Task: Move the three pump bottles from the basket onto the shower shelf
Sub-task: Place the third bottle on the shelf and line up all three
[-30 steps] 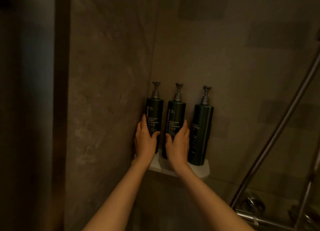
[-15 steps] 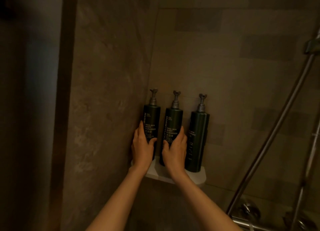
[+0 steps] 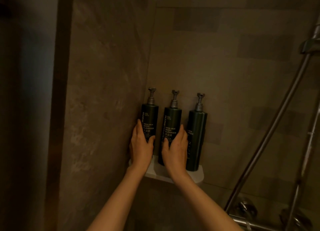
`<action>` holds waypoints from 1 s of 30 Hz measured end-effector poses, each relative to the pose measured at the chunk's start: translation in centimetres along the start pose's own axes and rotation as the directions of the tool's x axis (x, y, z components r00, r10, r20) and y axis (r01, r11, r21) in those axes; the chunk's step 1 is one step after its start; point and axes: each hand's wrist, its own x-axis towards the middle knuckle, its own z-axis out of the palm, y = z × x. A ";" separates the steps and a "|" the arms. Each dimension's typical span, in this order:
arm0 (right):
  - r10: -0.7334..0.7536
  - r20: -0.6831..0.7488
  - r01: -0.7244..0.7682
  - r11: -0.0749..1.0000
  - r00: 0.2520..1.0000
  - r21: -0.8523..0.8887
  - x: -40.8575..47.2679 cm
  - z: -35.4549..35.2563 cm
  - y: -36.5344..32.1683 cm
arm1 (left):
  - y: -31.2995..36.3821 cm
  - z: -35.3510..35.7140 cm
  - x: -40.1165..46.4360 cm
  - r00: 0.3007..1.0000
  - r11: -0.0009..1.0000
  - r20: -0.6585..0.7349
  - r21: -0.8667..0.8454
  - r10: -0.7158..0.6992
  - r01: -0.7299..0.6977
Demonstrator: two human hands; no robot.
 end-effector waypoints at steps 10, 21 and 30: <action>-0.059 -0.295 0.071 0.997 0.954 0.030 1.5 -4.9 2.5 | 3.1 1.6 -0.9 0.963 0.965 0.066 -0.009 0.261 -0.261; 0.256 -0.092 -0.236 0.954 0.962 0.182 1.9 -3.5 6.5 | 2.4 3.4 -1.3 0.983 0.993 0.155 -0.074 0.099 -0.089; 0.231 -0.086 -0.211 0.958 0.969 0.193 1.8 -3.6 6.5 | 2.8 3.2 -1.1 0.980 0.994 0.183 -0.095 0.079 -0.062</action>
